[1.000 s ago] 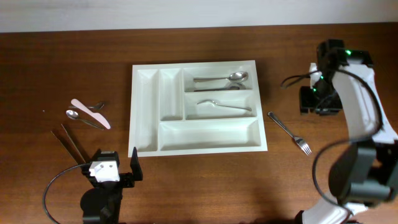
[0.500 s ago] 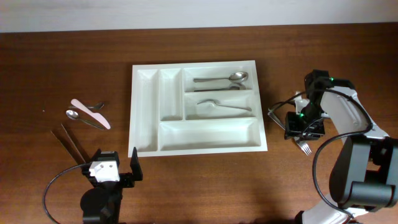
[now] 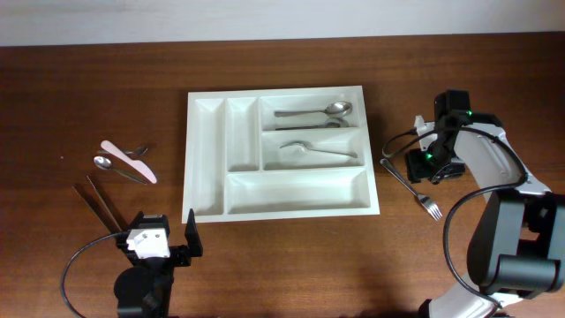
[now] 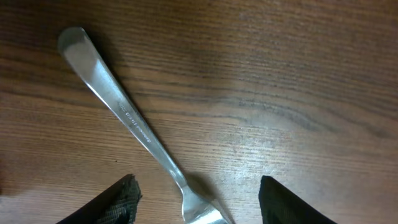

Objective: Pack container
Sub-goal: 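Lower the right gripper to the remaining fork and grasp it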

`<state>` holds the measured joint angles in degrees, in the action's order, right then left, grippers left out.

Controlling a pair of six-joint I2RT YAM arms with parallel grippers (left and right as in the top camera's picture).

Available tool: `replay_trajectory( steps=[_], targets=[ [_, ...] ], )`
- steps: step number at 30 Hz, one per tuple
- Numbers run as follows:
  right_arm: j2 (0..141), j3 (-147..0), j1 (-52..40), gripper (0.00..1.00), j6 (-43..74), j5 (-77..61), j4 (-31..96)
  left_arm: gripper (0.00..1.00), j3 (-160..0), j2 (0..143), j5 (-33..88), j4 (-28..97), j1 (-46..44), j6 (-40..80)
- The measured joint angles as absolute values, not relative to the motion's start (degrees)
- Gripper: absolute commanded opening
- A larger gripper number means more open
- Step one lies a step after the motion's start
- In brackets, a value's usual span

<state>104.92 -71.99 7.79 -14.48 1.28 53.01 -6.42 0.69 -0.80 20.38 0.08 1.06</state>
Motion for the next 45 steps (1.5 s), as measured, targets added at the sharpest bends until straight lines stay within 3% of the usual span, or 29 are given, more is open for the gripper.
replay_trajectory(
  steps=[7, 18, 22, 24, 45],
  targets=[
    [106.4, -68.5, 7.8, 0.58, -18.8, 1.5, 53.0, 0.99, -6.4, 0.7, -0.8, 20.4, 0.1, 1.1],
    [106.6, -62.6, 7.8, 0.51, -16.3, 2.0, 53.2, 0.99, -6.4, 0.7, -0.8, 20.4, 0.1, 1.1],
    [106.5, -62.5, 7.8, 0.24, -15.3, 2.0, 53.0, 0.99, -6.4, 0.7, -0.8, 20.4, 0.1, 1.1],
    [106.4, -62.3, 7.8, 0.04, -14.6, 1.9, 52.7, 0.99, -6.4, 0.7, -0.8, 20.4, 0.1, 1.1],
    [105.7, -62.0, 7.8, 0.04, -9.2, 2.5, 43.0, 0.99, -6.4, 0.7, -0.8, 20.4, 0.1, 1.1]
  ],
)
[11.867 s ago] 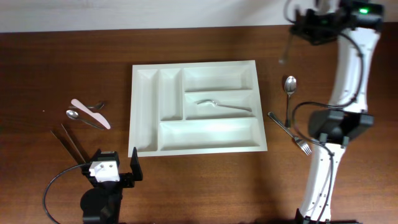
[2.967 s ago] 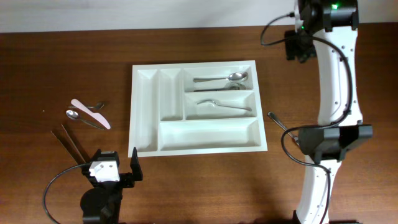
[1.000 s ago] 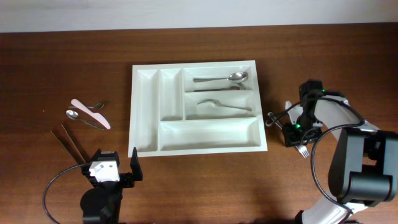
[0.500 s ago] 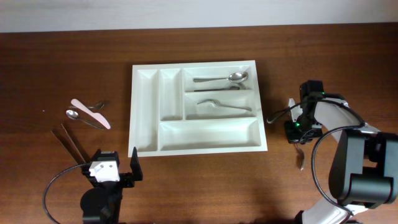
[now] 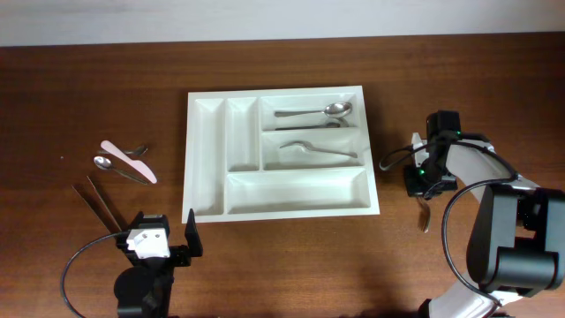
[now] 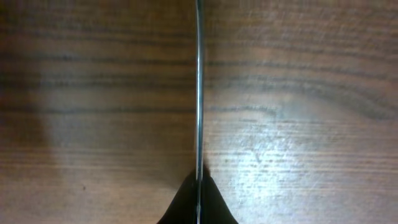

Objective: Pack container
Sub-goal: 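Lower the right gripper to the remaining fork and grasp it, then place the fork with the right gripper in the tray's middle compartment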

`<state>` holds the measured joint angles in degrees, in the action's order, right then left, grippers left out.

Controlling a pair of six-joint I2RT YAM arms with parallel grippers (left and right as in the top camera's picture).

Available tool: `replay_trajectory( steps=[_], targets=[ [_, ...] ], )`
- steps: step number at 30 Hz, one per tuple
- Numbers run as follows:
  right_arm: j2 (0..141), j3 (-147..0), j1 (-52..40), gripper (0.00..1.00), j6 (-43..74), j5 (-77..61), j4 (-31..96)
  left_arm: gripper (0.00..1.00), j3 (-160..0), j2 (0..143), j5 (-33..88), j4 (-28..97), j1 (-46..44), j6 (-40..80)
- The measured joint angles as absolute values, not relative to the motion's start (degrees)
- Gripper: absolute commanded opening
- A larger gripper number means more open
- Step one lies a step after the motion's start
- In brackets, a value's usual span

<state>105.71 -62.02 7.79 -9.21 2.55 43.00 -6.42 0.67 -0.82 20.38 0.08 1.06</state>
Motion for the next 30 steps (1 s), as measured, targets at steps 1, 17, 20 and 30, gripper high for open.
replay_trajectory(
  steps=[1, 17, 20, 30],
  targets=[
    [105.7, -62.1, 7.8, 0.04, -9.2, 2.5, 42.9, 0.99, -6.4, 0.7, -0.8, 20.4, 0.1, 1.1],
    [107.5, -94.4, 7.7, 0.04, -16.0, -5.4, 57.1, 0.99, -6.4, 0.7, -0.8, 20.4, 0.1, 1.1],
    [107.5, -97.0, 6.5, 0.04, -22.4, -12.0, 57.7, 0.99, -6.4, 0.7, -0.8, 20.4, 0.1, 1.0],
    [107.5, -97.3, -10.6, 0.04, -51.4, -19.3, 57.9, 0.99, -6.4, 0.7, -0.8, 20.4, 0.1, 1.1]
  ],
)
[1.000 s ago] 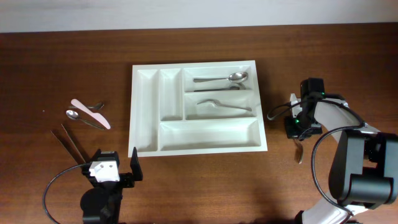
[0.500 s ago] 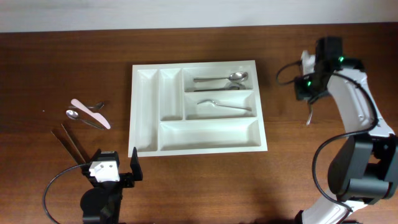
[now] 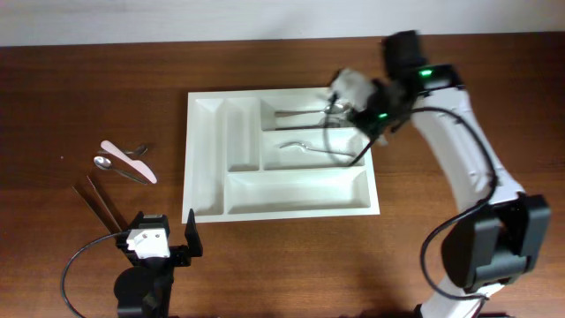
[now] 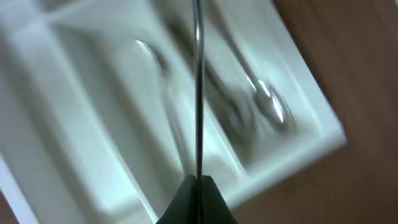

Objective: Pack container
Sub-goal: 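Place the fork with the right gripper in the tray's middle compartment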

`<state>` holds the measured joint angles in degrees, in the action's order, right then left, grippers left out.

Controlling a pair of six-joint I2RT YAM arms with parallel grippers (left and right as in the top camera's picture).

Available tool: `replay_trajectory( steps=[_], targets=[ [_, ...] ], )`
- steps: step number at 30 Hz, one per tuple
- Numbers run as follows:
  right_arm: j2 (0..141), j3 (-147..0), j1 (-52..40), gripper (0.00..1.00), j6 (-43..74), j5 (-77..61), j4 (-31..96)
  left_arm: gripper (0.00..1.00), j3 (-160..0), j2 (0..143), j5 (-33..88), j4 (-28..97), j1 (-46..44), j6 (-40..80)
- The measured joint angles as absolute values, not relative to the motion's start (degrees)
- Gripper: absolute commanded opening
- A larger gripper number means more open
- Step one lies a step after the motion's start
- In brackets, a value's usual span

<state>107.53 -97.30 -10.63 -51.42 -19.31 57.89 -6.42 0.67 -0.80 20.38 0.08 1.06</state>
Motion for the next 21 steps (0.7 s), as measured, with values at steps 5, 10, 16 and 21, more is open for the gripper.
replay_trajectory(
  steps=[5, 10, 16, 21],
  targets=[
    [108.4, -97.4, -19.6, 0.04, -60.2, -14.7, 53.7, 0.99, -6.4, 0.7, -0.8, 20.4, 0.1, 1.1],
    [114.7, -97.7, -20.8, 0.04, -63.0, -12.3, 53.5, 0.99, -6.4, 0.7, -0.8, 20.4, 0.1, 1.1],
    [120.2, -97.7, -20.7, 0.04, -63.5, -13.1, 53.5, 0.99, -6.4, 0.7, -0.8, 20.4, 0.1, 1.1],
    [120.5, -97.7, -20.7, 0.46, -62.9, -14.1, 53.0, 0.99, -6.4, 0.7, -0.8, 20.4, 0.1, 1.1]
  ],
)
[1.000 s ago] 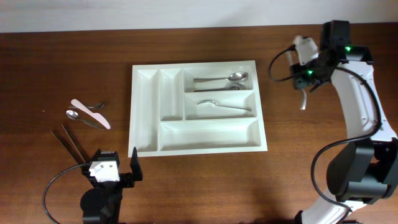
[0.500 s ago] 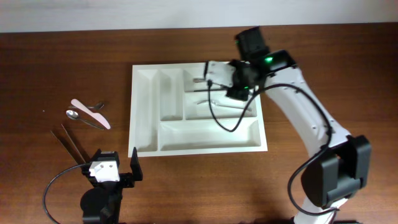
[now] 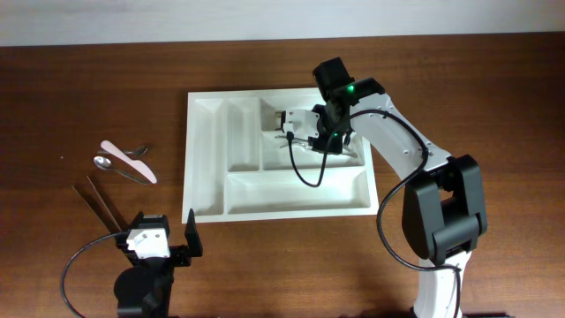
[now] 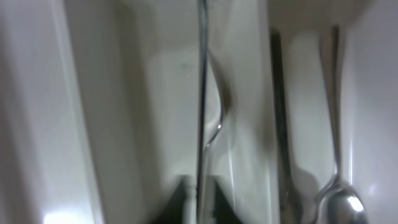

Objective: Pack container
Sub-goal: 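Place the fork with the right gripper in the tray's middle compartment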

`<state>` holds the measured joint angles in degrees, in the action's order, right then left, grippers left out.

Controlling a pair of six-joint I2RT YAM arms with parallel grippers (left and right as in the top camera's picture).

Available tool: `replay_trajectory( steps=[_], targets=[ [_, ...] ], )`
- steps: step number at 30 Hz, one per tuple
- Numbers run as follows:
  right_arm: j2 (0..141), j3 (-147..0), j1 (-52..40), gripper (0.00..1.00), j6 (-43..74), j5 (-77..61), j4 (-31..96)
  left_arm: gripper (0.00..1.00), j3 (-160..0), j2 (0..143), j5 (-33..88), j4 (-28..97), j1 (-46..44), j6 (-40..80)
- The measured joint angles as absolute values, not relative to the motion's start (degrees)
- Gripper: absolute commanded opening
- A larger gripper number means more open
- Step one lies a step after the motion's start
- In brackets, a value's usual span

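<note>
The white cutlery tray (image 3: 291, 190) lies at the middle of the table. My right gripper (image 3: 325, 134) hangs over its middle right compartment, shut on a fork. In the right wrist view the held fork (image 4: 200, 93) shows edge-on as a thin line running up from the right gripper (image 4: 200, 186). Under it another fork (image 4: 219, 109) lies in that compartment. Spoons (image 4: 336, 130) lie in the compartment beside it. My left gripper (image 3: 168, 237) rests at the front left, open and holding nothing.
On the wood left of the tray lie a pink-handled utensil (image 3: 129, 162), a spoon (image 3: 113, 166) and a pair of dark chopsticks (image 3: 101, 201). The right arm's cable (image 3: 305, 177) loops over the tray's compartments.
My right gripper has moved left with the fork, from over the tray's upper right corner to over the middle right compartment. The left arm has not moved.
My right gripper stood open over a fork on the table right of the tray. Then it was shut on that fork at the same place. Later it held the fork over the tray's right end, and now over the fork compartment.
</note>
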<state>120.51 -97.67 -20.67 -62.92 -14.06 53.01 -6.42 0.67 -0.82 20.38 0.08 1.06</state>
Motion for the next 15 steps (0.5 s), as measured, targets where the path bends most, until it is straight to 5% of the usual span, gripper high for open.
replay_trajectory(
  steps=[6, 11, 15],
  targets=[
    [120.5, -97.7, -20.7, 0.49, -61.3, -14.6, 51.0, 0.99, -6.4, 0.7, -0.8, 20.4, 0.1, 1.1],
    [120.5, -97.8, -20.4, 0.76, -56.9, -14.4, 48.4, 0.99, -6.4, 0.7, -0.8, 20.4, 0.1, 1.1],
    [120.5, -101.7, -19.1, 0.79, -45.8, -10.3, 47.8, 0.99, -6.4, 0.7, -0.8, 20.4, 0.1, 1.1]
  ],
)
